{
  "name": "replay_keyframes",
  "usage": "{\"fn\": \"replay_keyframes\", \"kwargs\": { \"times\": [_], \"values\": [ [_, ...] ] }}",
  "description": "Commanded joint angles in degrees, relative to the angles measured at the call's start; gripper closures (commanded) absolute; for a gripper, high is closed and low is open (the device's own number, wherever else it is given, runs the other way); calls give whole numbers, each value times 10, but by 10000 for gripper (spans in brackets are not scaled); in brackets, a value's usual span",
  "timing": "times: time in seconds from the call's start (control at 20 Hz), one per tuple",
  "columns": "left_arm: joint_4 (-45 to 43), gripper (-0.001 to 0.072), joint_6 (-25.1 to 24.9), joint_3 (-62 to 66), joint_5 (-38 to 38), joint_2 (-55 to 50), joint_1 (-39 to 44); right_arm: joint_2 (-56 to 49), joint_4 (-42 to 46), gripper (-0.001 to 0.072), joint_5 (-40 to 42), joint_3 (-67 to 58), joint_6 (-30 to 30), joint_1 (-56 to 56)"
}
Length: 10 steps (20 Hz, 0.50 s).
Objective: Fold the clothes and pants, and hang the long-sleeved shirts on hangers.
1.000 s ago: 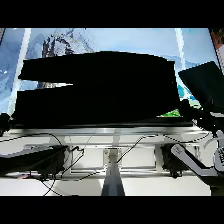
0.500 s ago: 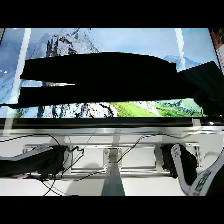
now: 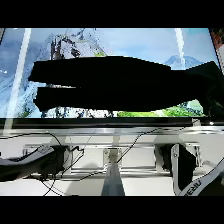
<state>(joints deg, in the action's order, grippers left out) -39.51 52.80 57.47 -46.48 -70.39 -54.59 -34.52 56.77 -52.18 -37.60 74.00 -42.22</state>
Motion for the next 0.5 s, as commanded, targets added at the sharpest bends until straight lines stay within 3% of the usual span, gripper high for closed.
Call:
{"fn": "replay_keyframes", "kwargs": {
  "times": [0.0,0.1,0.35,0.4,0.45],
  "values": [
    [-76,704,96,8,38,-27,107,-70,-9,692,25,-2,9,33],
    [-141,702,159,8,-19,-46,134,-100,-8,692,29,-2,9,53],
    [-278,702,162,-33,-86,-43,134,-113,13,692,48,-2,9,56],
    [-290,702,145,-56,-94,-42,122,-114,13,691,48,-2,10,56],
    [-269,702,89,-82,-117,-42,106,-114,13,692,48,-2,10,56]
  ]
}}
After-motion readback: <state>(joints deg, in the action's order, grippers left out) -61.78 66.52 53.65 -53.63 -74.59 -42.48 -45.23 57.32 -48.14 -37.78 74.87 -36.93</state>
